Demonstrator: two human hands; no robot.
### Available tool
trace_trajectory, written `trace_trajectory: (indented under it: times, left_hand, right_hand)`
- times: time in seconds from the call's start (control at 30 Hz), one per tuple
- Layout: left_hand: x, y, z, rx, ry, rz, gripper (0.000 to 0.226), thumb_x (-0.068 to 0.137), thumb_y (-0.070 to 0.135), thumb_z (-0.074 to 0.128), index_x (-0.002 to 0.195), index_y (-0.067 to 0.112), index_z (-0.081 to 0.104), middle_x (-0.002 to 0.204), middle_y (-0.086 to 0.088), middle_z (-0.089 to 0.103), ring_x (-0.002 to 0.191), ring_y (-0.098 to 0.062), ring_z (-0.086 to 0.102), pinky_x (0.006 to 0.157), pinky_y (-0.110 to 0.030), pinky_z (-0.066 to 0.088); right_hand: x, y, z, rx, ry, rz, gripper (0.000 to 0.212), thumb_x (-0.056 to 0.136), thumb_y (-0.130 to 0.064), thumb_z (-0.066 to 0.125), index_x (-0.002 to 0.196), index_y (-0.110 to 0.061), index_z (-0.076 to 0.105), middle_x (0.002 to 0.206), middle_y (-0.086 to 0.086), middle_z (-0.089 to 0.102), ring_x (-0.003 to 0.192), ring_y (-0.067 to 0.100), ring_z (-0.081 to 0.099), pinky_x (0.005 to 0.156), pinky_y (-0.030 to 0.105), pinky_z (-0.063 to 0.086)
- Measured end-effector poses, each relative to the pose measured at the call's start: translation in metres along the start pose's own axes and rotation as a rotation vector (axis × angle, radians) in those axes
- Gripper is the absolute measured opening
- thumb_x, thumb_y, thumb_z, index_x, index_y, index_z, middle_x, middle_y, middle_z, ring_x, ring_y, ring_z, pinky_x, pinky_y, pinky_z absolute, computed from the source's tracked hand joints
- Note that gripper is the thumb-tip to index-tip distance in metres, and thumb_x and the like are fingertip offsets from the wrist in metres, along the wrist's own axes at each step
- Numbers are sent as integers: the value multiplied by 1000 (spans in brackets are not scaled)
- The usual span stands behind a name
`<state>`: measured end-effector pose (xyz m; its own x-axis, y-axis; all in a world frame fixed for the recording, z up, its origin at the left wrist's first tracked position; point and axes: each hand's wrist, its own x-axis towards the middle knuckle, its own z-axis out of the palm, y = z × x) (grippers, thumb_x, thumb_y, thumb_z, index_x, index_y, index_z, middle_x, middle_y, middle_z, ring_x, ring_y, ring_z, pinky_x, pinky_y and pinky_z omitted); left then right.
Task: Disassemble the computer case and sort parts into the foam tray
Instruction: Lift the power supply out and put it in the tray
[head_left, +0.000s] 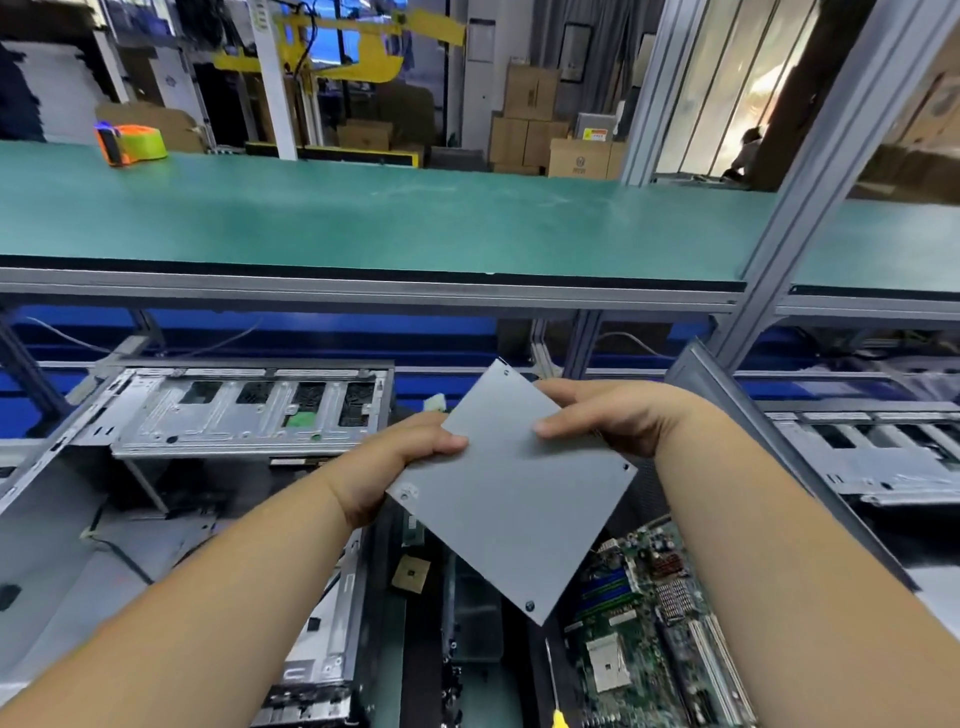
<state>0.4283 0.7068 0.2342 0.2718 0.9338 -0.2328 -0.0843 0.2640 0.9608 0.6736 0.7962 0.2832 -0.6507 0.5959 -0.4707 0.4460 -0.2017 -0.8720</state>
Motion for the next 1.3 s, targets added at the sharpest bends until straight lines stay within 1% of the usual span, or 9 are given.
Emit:
trace_trajectory:
  times: [0.13, 0.33, 0.43, 0.5, 0.67, 0.87, 1.1, 1.23, 1.3]
  left_hand:
    - [9, 2, -4, 52, -2, 10, 77, 59, 40, 73, 124, 2, 57, 109, -20, 66, 90, -31, 61, 71, -34, 48]
    - [12, 14, -21, 113, -91, 38, 49, 66, 40, 70, 110, 16, 71, 111, -16, 71, 91, -26, 68, 74, -29, 54]
    - [12, 14, -26, 146, 6, 9, 57, 65, 43, 74, 112, 11, 70, 112, -18, 70, 93, -29, 68, 77, -32, 52]
    - [11, 14, -29, 271, 135, 38, 44, 72, 44, 77, 110, 22, 71, 110, -4, 72, 101, -22, 68, 81, -29, 50]
    - [3, -5, -53, 713, 555, 202, 40, 86, 47, 66, 123, 32, 60, 127, 12, 53, 116, -7, 50, 96, -28, 40]
    - [-5, -52, -70, 1154, 512, 129, 68, 91, 56, 52, 148, 25, 33, 157, 3, 26, 146, -19, 16, 120, -40, 17]
    - [1, -62, -78, 1245, 547, 205, 61, 89, 55, 51, 143, 30, 36, 145, 9, 38, 135, -16, 29, 113, -35, 25]
    - [3, -64, -79, 1229, 549, 198, 60, 88, 55, 50, 142, 33, 35, 142, 12, 37, 133, -13, 28, 111, -34, 24]
    - [4, -63, -79, 1231, 549, 193, 60, 89, 55, 50, 142, 33, 35, 142, 12, 37, 133, -13, 28, 111, -34, 24]
  right_hand:
    - [4, 4, -3, 36, 19, -19, 77, 58, -30, 89, 129, -28, 58, 120, 12, 70, 106, 33, 69, 80, 44, 58]
    - [8, 6, -5, 63, -98, -82, 74, 66, -30, 84, 134, -36, 56, 132, 9, 65, 117, 33, 64, 88, 44, 55]
    - [17, 5, 0, 85, 6, -113, 58, 61, -32, 81, 118, -33, 68, 120, 12, 70, 104, 32, 70, 82, 44, 58]
    - [23, 5, 2, 65, 104, -99, 56, 57, -37, 82, 111, -28, 72, 112, 13, 73, 98, 32, 71, 83, 49, 57]
    - [48, 12, 9, -69, 523, 57, 85, 44, -53, 84, 119, -19, 60, 101, 6, 74, 87, 28, 73, 81, 46, 60]
    - [90, 24, 17, -440, 790, 266, 124, 48, -77, 69, 151, -20, 28, 134, 4, 54, 103, 29, 57, 73, 40, 49]
    - [133, 46, 28, -421, 809, 339, 120, 63, -71, 71, 155, -16, 17, 147, 13, 45, 104, 34, 58, 71, 39, 47]
    - [150, 58, 30, -397, 819, 375, 115, 68, -71, 70, 155, -16, 18, 144, 14, 46, 77, 23, 54, 62, 35, 45]
    - [155, 62, 27, -375, 840, 382, 113, 67, -70, 69, 153, -17, 19, 141, 15, 47, 91, 30, 59, 71, 39, 51]
